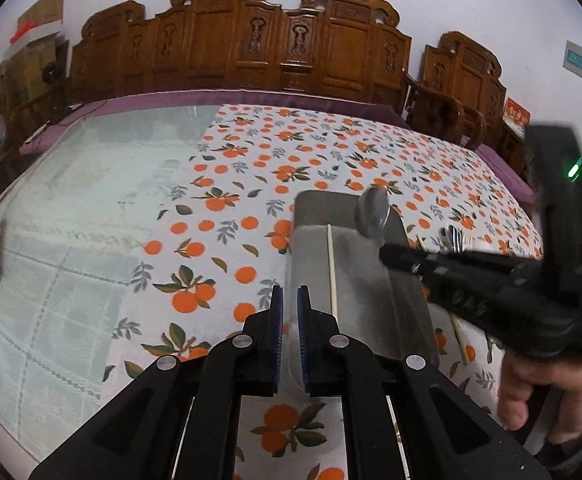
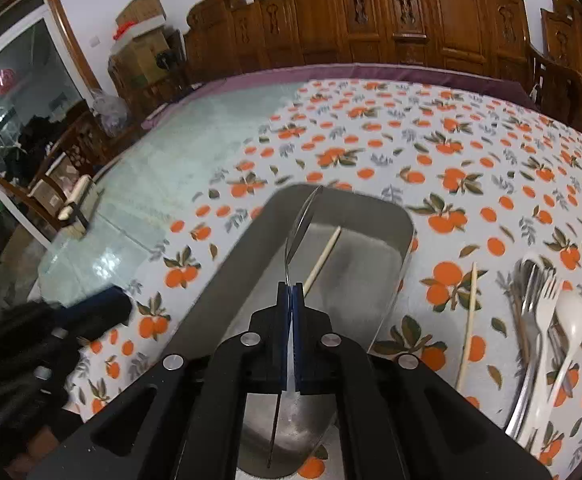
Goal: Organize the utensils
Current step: 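Carry the chopstick into the metal tray and open the left gripper while the right carries the spoon over, then lower the silver spoon into the metal tray and open the right gripper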
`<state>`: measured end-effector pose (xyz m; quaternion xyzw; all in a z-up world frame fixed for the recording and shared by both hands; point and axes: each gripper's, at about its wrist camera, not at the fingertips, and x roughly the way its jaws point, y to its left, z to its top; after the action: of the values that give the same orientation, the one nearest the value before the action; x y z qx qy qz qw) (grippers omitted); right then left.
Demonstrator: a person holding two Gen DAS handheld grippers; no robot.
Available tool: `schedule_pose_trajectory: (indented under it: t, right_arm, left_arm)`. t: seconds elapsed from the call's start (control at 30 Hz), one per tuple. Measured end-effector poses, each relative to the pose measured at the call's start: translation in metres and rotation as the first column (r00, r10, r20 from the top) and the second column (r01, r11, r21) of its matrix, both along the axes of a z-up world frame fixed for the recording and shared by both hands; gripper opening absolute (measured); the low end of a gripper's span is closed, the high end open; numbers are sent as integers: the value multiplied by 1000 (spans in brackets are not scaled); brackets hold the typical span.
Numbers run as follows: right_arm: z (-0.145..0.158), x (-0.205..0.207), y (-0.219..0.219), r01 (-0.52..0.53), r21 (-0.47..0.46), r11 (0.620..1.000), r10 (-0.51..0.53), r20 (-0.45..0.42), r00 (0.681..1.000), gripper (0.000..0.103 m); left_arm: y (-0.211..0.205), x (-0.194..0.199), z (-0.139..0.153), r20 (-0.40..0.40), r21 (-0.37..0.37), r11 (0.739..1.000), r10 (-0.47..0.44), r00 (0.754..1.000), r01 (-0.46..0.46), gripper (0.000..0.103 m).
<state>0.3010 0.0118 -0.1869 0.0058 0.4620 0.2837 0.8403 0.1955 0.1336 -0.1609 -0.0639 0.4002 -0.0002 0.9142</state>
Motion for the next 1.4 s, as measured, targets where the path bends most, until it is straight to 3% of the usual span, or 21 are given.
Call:
schedule_pose_trajectory:
  t: [0.27, 0.37, 0.7, 0.87, 1.03, 1.23, 1.27, 1.33, 1.4]
  right_arm:
    - [-23, -1, 8, -10, -52, 999, 9, -25, 1000, 3]
    - [-24, -3, 8, -19, -56, 998, 17, -20, 1000, 6]
    - [9, -8, -13, -37, -30, 999, 38, 46, 998, 6]
    - [38, -22, -62, 9, -21, 1000, -6, 118, 993, 6]
    - [49, -38, -127, 78, -66, 995, -65, 171, 983, 6]
    - [36, -40, -182, 153, -105, 983, -131, 186, 974, 6]
    - [31, -38, -190, 162, -104, 981, -142, 182, 973, 6]
    - [23, -35, -198, 173, -102, 980, -153, 179, 972, 16]
    - [13, -30, -207, 185, -104, 977, -166, 170, 971, 16]
  left_arm:
    - [4, -3, 3, 11, -2, 1000, 11, 1000, -11, 8]
    - [2, -3, 4, 18, 4, 1000, 7, 1000, -7, 13]
    - [-16, -12, 8, 37, 26, 999, -36, 999, 36, 16]
    - [-32, -17, 11, 47, 24, 997, -68, 997, 67, 31]
    - [-58, -21, 16, 70, 37, 993, -111, 991, 108, 60]
    - [-90, -22, 16, 84, 67, 985, -167, 982, 162, 82]
    - [-96, -21, 14, 85, 77, 983, -176, 981, 169, 84]
    - [-104, -21, 11, 80, 89, 980, -185, 980, 177, 86]
    - [-112, -19, 9, 76, 84, 978, -199, 977, 193, 87]
